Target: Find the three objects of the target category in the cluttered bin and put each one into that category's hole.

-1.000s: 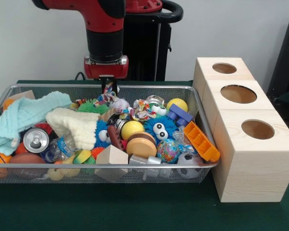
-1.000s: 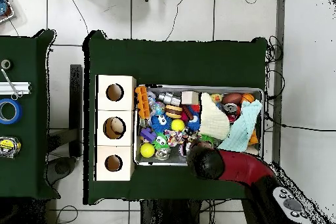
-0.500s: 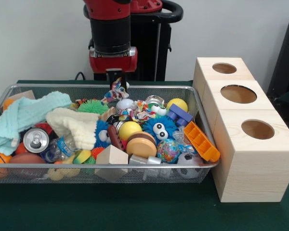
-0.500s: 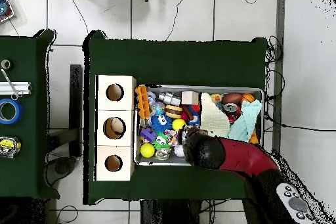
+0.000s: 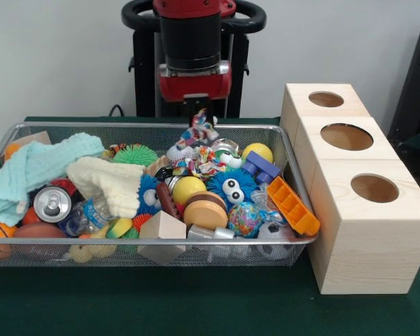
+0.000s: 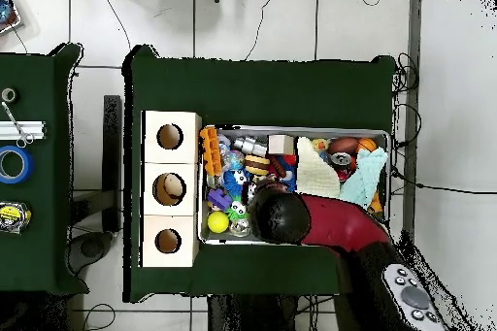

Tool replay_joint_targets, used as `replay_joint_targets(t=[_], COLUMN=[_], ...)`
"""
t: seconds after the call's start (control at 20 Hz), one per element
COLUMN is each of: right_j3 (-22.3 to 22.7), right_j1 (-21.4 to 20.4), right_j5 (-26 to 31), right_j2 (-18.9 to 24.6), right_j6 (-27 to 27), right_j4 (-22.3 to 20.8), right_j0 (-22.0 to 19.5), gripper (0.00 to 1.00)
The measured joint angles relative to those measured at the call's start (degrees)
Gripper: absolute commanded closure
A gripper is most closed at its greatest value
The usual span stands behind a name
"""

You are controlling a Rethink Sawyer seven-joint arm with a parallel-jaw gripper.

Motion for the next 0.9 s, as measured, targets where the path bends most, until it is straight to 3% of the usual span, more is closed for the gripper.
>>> replay_joint_targets(t=[0.3,0.4,0.75,0.9], right_j3=[0.0,-0.1,-0.2,-0.4], right_j1=[-4.3,-6.5,-12.2,-14.7], right_j5=[1.5,3.6,10.9,15.2], right_j2=[-4.8,-7.9,-14.8,-16.8], right_j6=[2.3,5.3,15.2,18.6], right_j4=[4.5,7.0,10.9,11.4], right_j0=[11.3,18.0,30.7,33.0], gripper=[1.0,1.0,1.0,1.0])
